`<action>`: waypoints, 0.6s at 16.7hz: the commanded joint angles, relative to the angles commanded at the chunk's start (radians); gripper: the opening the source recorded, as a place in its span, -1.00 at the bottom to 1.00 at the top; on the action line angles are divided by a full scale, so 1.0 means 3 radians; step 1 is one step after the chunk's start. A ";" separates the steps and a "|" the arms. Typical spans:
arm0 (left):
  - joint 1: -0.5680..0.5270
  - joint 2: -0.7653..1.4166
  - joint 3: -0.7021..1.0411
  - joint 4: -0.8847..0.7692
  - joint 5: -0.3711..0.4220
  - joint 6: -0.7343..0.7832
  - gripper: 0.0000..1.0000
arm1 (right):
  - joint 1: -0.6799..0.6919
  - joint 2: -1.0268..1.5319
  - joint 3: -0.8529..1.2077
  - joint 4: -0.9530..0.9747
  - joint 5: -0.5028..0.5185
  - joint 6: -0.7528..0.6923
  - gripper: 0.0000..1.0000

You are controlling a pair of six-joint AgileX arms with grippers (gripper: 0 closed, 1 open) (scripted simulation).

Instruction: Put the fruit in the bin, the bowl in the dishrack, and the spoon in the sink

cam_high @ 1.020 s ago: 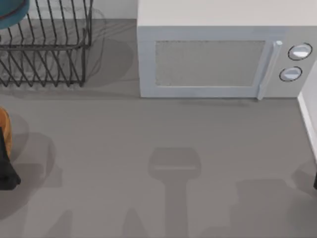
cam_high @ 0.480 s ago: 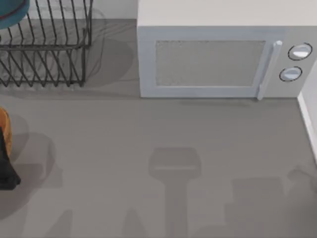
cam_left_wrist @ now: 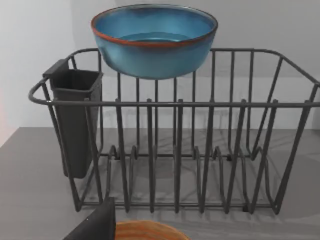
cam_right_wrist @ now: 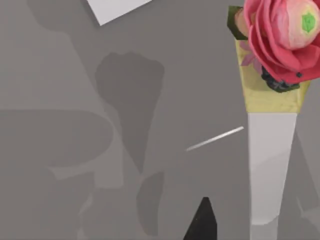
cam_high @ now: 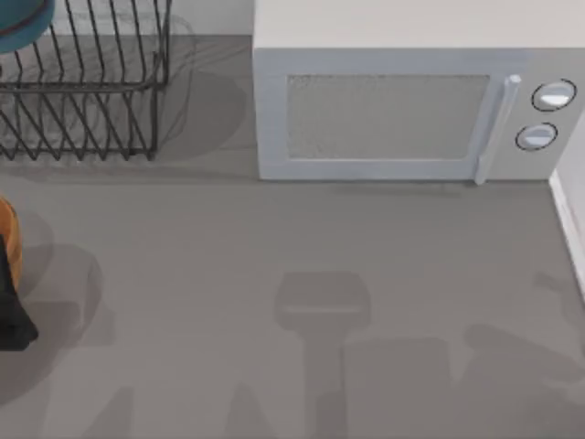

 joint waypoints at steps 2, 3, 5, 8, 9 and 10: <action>0.0000 0.0000 0.0000 0.0000 0.0000 0.0000 1.00 | -0.0003 -0.0077 0.0084 -0.0115 0.0000 -0.0007 -1.00; 0.0000 0.0000 0.0000 0.0000 0.0000 0.0000 1.00 | -0.0003 -0.0083 0.0089 -0.0121 0.0000 -0.0007 -1.00; 0.0000 0.0000 0.0000 0.0000 0.0000 0.0000 1.00 | -0.0003 -0.0083 0.0089 -0.0121 0.0000 -0.0007 -1.00; 0.0000 0.0000 0.0000 0.0000 0.0000 0.0000 1.00 | -0.0007 -0.0028 0.0122 -0.0129 -0.0001 -0.0003 -1.00; 0.0000 0.0000 0.0000 0.0000 0.0000 0.0000 1.00 | -0.0021 0.0040 0.0194 -0.0156 0.0000 -0.0006 -1.00; 0.0000 0.0000 0.0000 0.0000 0.0000 0.0000 1.00 | -0.0038 0.0141 0.0300 -0.0191 0.0002 -0.0012 -1.00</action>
